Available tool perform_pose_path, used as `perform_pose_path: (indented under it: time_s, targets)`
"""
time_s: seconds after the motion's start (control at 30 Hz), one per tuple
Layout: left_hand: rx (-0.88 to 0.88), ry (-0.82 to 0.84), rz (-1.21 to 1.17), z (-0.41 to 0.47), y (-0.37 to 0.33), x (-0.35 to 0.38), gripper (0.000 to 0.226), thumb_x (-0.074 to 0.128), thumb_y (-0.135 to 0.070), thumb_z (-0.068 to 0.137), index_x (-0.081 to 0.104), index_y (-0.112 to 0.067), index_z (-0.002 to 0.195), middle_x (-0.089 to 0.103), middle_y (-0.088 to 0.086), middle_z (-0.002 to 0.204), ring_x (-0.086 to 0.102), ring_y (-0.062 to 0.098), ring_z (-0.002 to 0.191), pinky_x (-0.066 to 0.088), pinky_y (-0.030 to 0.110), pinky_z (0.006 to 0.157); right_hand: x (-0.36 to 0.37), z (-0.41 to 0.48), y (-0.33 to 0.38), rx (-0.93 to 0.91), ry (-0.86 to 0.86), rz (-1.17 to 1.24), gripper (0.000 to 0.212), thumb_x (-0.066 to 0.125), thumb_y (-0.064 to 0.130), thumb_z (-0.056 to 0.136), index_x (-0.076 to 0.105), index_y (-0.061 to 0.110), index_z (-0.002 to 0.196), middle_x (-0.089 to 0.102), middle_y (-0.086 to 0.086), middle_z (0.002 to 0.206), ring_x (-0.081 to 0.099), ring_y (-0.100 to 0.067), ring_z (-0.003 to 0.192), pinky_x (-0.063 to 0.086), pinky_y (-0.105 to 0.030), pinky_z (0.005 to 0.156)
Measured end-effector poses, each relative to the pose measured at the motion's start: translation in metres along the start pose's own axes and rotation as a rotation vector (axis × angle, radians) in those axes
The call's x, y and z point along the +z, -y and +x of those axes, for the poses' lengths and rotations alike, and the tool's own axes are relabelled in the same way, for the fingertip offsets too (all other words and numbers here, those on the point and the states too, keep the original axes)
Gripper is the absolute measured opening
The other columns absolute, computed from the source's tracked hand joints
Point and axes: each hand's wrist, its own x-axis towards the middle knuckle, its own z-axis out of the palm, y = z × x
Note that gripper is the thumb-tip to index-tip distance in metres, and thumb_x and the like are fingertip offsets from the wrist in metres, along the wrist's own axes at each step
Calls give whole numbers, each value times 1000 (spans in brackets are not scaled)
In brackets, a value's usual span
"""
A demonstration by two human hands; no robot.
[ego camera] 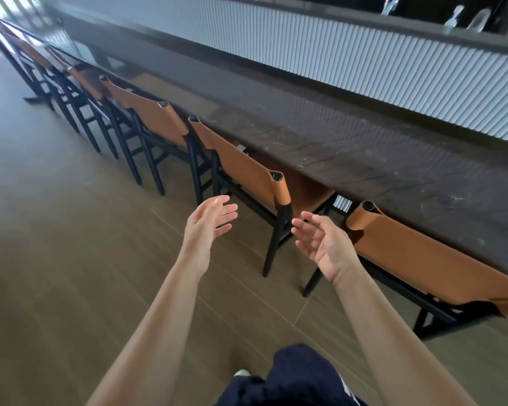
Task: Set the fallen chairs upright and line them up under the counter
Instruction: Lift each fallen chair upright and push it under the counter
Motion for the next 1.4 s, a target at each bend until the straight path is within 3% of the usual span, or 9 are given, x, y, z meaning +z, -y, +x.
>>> perform_pose_path:
  time_s: [0.4,0.7,0.8,0.9,1.03,1.3,1.4]
  targets:
    - [-85,-19,5,102,-19,-26,28,49,-33,100,65,-16,115,73,3,107,69,15,102,53,38,94,82,82,2,72,37,17,29,53,30,97,63,12,118,76,-6,101,74,-19,94,57,-33,76]
    - [-214,-22,58,208,-39,-12,28,51,-36,99,61,-16,115,71,3,111,67,17,104,52,39,96,118,165,24,329,8,156,46,51,35,97,50,6,133,71,-16,111,70,-26,98,55,-39,76]
    - [-241,-37,22,235,-38,-8,32,53,-36,98,57,-15,122,68,5,117,66,18,106,53,40,95,133,183,26,373,4,156,54,53,34,97,40,6,142,69,-18,114,69,-28,99,55,-39,77]
    - [-300,-69,-24,257,-33,-4,50,58,-35,96,41,-13,138,58,8,128,63,22,109,52,44,96,147,195,28,395,-15,176,57,52,32,97,36,8,146,69,-16,116,69,-28,100,55,-39,78]
    - [-366,-70,-70,290,-29,1,65,61,-32,94,30,-13,147,51,10,135,61,24,110,53,46,95,160,210,29,404,-63,217,54,51,31,98,38,7,144,70,-17,114,69,-28,96,54,-38,77]
    - [-562,54,91,368,-22,6,44,57,-22,97,46,-10,138,53,13,135,61,23,109,54,40,89,183,244,30,372,-231,405,43,49,29,98,47,2,132,69,-18,117,69,-24,89,53,-34,72]
    - [-617,92,133,393,-20,3,48,57,-19,96,43,-12,140,48,12,140,57,26,112,54,39,85,188,252,23,349,-307,514,32,51,27,98,56,3,118,68,-19,119,68,-25,88,52,-35,69]
